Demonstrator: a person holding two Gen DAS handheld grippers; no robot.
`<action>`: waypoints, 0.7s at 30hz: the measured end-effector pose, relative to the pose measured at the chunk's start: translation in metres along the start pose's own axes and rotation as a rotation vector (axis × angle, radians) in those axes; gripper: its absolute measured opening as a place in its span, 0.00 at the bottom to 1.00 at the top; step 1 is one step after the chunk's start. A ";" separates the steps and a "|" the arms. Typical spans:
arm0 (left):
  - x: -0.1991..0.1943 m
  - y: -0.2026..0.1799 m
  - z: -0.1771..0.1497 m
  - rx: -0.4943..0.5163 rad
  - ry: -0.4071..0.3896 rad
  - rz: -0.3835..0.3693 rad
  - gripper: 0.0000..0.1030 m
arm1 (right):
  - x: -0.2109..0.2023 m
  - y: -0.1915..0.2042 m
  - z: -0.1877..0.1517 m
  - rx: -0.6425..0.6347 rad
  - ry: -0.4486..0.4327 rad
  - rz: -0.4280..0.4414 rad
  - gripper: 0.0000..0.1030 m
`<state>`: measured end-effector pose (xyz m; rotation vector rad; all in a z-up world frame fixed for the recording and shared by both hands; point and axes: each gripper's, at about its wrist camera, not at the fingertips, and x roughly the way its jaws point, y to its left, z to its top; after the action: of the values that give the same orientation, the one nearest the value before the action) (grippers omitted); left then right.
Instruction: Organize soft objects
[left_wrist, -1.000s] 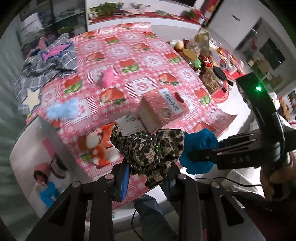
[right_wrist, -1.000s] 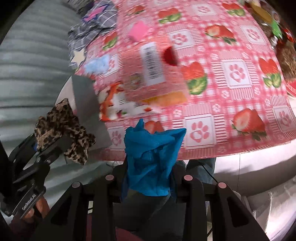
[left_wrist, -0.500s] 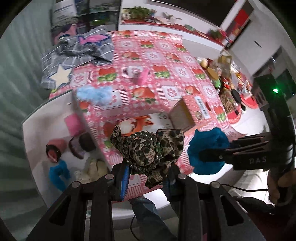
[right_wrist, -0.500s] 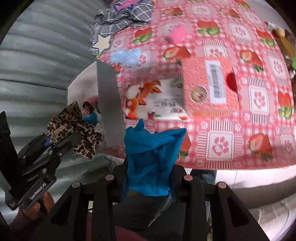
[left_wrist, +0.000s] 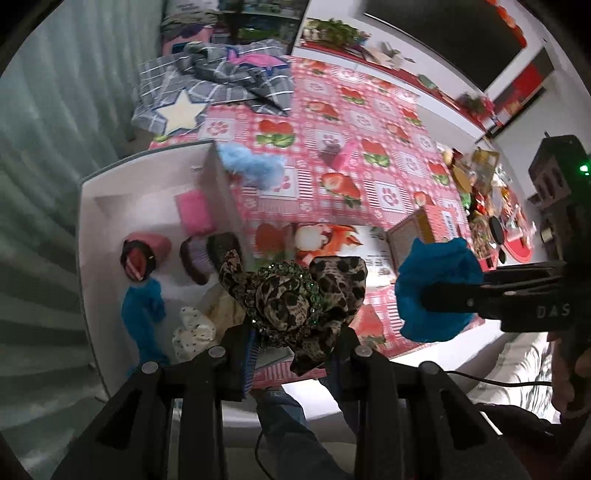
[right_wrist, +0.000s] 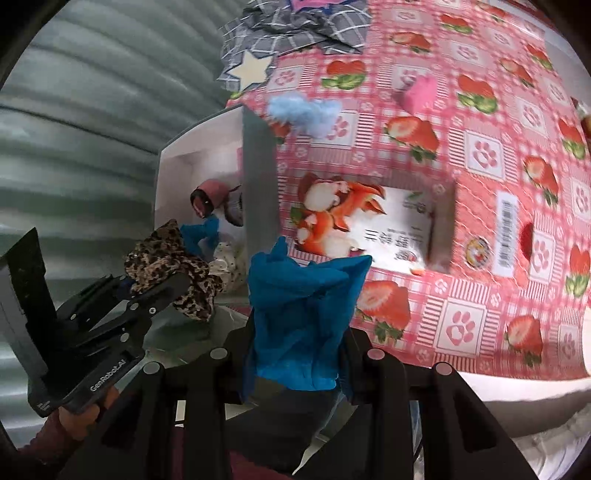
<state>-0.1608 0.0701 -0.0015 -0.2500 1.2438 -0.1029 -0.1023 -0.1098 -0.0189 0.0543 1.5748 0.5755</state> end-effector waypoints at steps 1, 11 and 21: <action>0.000 0.005 -0.001 -0.014 -0.001 0.006 0.32 | 0.001 0.003 0.001 -0.008 0.004 -0.001 0.35; 0.000 0.049 -0.014 -0.136 -0.001 0.045 0.32 | 0.014 0.042 0.020 -0.103 0.032 0.008 0.35; 0.002 0.067 -0.020 -0.188 0.007 0.065 0.32 | 0.034 0.070 0.030 -0.175 0.085 0.020 0.35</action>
<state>-0.1833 0.1317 -0.0259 -0.3716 1.2690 0.0692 -0.0987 -0.0266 -0.0229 -0.0869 1.6019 0.7375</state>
